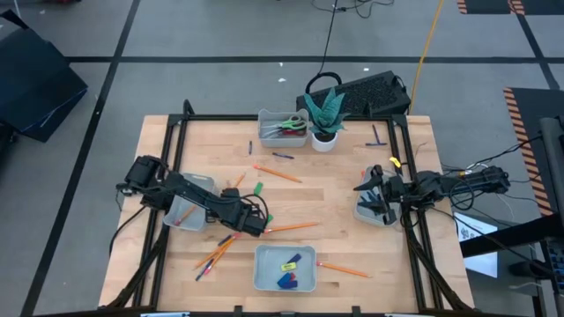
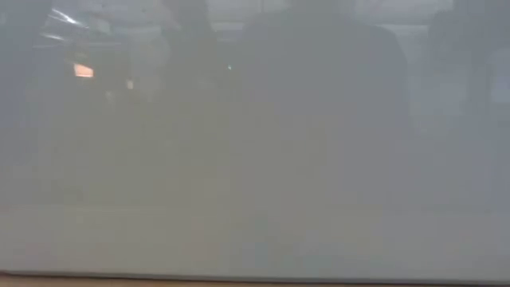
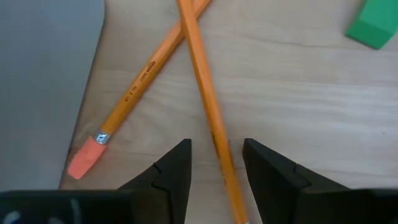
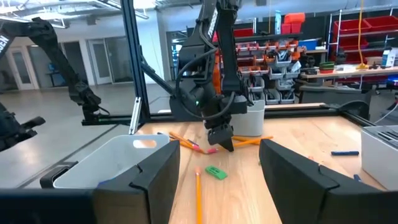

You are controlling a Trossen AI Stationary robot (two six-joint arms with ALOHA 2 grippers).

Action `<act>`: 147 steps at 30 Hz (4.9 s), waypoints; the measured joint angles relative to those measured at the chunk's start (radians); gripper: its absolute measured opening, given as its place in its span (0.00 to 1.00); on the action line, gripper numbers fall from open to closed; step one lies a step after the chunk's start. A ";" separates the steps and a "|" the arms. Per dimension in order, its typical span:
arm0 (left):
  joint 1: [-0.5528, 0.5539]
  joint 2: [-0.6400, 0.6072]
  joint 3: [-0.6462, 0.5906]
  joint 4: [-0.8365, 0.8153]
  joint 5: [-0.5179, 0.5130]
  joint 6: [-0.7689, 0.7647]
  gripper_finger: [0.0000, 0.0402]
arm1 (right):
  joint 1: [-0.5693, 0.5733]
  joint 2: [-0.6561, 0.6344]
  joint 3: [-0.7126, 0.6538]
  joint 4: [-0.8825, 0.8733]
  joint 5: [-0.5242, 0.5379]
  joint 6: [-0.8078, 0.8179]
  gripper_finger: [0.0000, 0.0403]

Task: Sort crayons/erasers/pens/pencils in bins
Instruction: Put the orange pencil into the middle left gray bin

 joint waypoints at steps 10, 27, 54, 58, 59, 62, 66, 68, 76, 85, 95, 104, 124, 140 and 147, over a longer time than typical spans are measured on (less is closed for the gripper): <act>-0.001 0.002 0.000 0.026 -0.037 0.007 0.08 | 0.000 0.000 -0.001 0.000 0.000 -0.001 0.53; 0.003 -0.311 0.001 -0.041 -0.329 0.373 0.03 | 0.000 0.000 -0.001 0.000 0.000 -0.001 0.53; -0.222 -0.523 -0.252 -0.476 0.202 0.266 0.08 | 0.000 0.000 -0.001 0.000 0.000 -0.001 0.53; -0.205 -0.522 -0.255 -0.467 0.121 0.346 0.07 | 0.000 0.000 -0.001 0.000 0.000 -0.001 0.53; -0.199 -0.522 -0.254 -0.467 0.112 0.366 0.07 | 0.000 0.000 -0.001 0.000 0.000 -0.001 0.53; -0.176 -0.522 -0.249 -0.477 0.114 0.428 0.08 | 0.000 0.000 -0.002 0.000 0.000 -0.001 0.53; -0.151 -0.522 -0.203 -0.495 0.144 0.521 0.09 | 0.000 0.000 -0.002 0.000 0.000 -0.001 0.53; -0.143 -0.522 -0.175 -0.515 0.131 0.581 0.08 | 0.000 0.000 -0.002 0.000 0.000 -0.001 0.53; -0.075 -0.522 -0.223 -0.530 0.089 0.977 0.05 | 0.000 0.000 -0.002 0.000 0.000 -0.001 0.53; -0.106 -0.522 -0.321 -0.397 0.117 1.151 0.08 | 0.000 0.000 -0.002 0.000 0.000 -0.001 0.53; -0.149 -0.522 -0.371 -0.296 0.209 0.817 0.11 | 0.000 0.000 -0.002 0.000 0.000 -0.001 0.53; -0.168 -0.522 -0.341 -0.301 0.407 0.547 0.35 | 0.000 0.000 -0.001 0.000 0.000 -0.001 0.53; 0.069 -0.470 0.106 -0.186 -0.030 1.029 0.51 | 0.000 0.000 -0.001 0.000 0.000 -0.001 0.53; 0.306 -0.093 0.101 -0.322 0.163 1.260 0.51 | 0.000 0.000 -0.001 0.000 0.000 -0.001 0.53; 0.331 -0.131 0.101 -0.351 0.075 1.198 0.51 | 0.000 0.000 -0.001 0.000 0.000 -0.001 0.53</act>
